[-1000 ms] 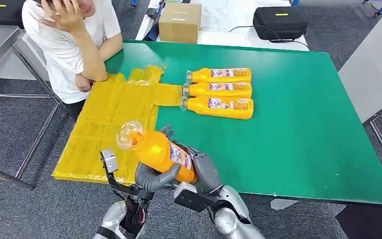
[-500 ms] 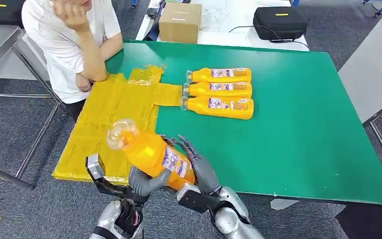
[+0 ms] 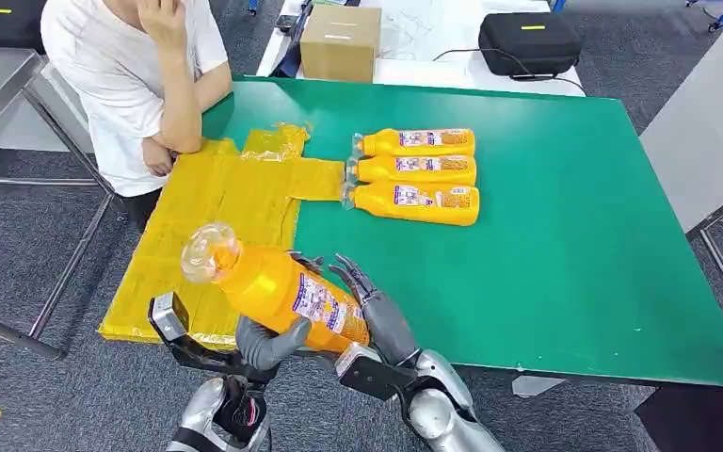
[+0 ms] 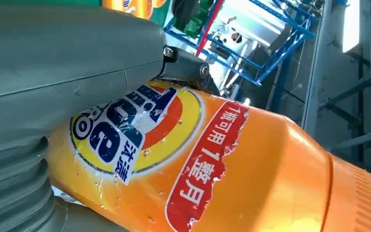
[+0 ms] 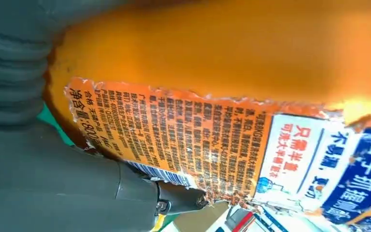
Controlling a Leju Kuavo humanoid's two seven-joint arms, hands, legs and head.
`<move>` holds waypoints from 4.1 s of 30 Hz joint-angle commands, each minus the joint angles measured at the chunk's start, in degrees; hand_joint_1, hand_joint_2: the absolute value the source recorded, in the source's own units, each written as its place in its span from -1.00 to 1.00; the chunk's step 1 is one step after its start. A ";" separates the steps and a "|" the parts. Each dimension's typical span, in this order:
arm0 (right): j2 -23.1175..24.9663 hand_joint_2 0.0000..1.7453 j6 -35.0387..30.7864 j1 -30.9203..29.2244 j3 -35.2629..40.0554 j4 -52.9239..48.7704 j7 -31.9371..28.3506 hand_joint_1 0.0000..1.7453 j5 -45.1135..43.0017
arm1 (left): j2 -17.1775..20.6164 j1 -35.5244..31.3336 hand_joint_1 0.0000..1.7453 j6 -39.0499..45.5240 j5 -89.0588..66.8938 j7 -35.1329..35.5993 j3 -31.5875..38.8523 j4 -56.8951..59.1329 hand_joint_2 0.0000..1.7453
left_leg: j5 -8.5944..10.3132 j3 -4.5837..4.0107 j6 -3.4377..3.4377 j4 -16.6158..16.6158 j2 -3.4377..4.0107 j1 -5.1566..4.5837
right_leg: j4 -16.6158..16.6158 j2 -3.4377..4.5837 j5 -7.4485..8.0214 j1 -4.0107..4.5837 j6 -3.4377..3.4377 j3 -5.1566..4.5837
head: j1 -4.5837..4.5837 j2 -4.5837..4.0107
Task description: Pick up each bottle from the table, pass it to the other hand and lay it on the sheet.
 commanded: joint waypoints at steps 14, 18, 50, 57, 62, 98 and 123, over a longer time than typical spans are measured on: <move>-0.38 -1.00 -10.05 3.96 -11.91 -1.56 -4.01 -1.00 1.35 | 5.84 -12.70 1.00 61.27 -68.94 -1.77 10.32 8.37 1.00 | -0.03 0.27 -0.07 -0.06 -0.01 0.04 | -0.02 -0.02 -0.02 0.04 -0.14 0.25 | 0.02 0.00; -0.01 -1.00 -11.46 4.40 -12.33 0.44 -4.92 -1.00 1.02 | 6.28 -14.65 1.00 62.04 -69.78 -1.52 10.72 11.26 1.00 | -0.02 0.29 -0.07 -0.09 -0.02 0.06 | -0.07 0.00 -0.01 0.04 -0.14 0.31 | 0.02 0.00; 2.12 -1.00 -5.54 2.11 -13.92 7.97 -9.78 -1.00 -4.96 | 11.71 -39.71 0.74 54.09 -102.65 22.48 7.74 53.81 1.00 | -0.01 0.25 -0.11 0.00 0.06 0.10 | 0.03 0.05 0.00 0.08 -0.17 0.25 | 0.02 0.00; 2.28 -1.00 -5.42 2.06 -14.06 8.25 -9.79 -1.00 -5.10 | 11.39 -39.68 0.08 51.80 -101.74 22.60 8.65 53.86 1.00 | -0.02 0.23 -0.09 0.01 0.06 0.09 | 0.05 0.06 -0.02 0.07 -0.14 0.22 | 0.04 0.00; 2.47 -1.00 -6.14 1.86 -14.58 8.96 -10.32 -1.00 -5.39 | 10.53 -39.88 -0.98 46.38 -100.61 23.22 9.81 54.43 1.00 | 0.02 0.16 -0.09 0.00 0.03 0.08 | 0.04 0.03 0.01 0.06 -0.14 0.17 | 0.04 0.00; -2.84 -1.00 -20.76 -3.06 -9.38 9.01 -10.32 -1.00 -1.61 | 3.87 -42.59 -1.00 21.07 -69.58 4.83 22.49 45.11 1.00 | 0.03 0.15 -0.07 0.07 -0.01 0.06 | 0.09 0.00 0.01 0.04 -0.12 0.19 | 0.02 0.00; -10.11 1.00 -10.41 -10.18 -11.31 16.52 6.44 -1.00 16.67 | 6.17 -23.86 -1.00 25.23 -26.81 5.03 14.29 0.33 1.00 | -0.09 0.38 -0.09 0.07 0.29 0.06 | 0.11 0.29 -0.01 0.05 -0.16 0.33 | 0.02 0.00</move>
